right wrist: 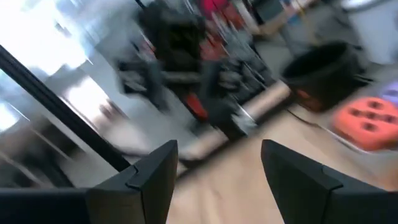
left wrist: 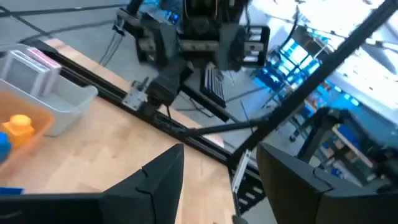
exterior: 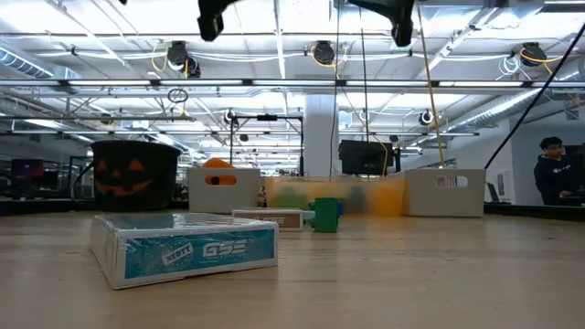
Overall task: Pick & Place Toys
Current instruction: Put the dark green game piece into the orange bin
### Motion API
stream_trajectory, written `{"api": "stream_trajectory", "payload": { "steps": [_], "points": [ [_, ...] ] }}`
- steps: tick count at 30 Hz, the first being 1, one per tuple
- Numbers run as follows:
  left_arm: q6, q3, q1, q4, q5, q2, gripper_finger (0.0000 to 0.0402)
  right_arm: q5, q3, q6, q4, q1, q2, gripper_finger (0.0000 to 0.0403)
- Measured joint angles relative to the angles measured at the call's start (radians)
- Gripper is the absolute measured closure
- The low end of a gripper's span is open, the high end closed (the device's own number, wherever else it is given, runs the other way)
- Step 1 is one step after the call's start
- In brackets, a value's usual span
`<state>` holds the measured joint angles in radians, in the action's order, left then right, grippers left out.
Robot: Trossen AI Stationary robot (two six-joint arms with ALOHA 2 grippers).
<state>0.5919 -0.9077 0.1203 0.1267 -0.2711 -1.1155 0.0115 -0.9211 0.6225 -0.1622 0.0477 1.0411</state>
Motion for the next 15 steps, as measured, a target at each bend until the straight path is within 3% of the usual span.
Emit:
{"api": "stream_trajectory", "payload": {
  "steps": [3,8,15],
  "points": [
    [-0.015,0.0,-0.081,-0.014,0.055,-0.002,0.0205,0.042,-0.169,-0.119,0.294,-0.027,0.066,0.0181],
    [-0.021,0.0,-0.172,-0.146,0.105,-0.003,0.0216,0.07,-0.364,-0.208,0.566,-0.102,0.238,0.0181],
    [0.008,0.0,-0.271,-0.362,0.169,-0.002,0.0227,0.071,-0.385,0.154,0.607,-0.197,0.455,0.0181]
  ]
}}
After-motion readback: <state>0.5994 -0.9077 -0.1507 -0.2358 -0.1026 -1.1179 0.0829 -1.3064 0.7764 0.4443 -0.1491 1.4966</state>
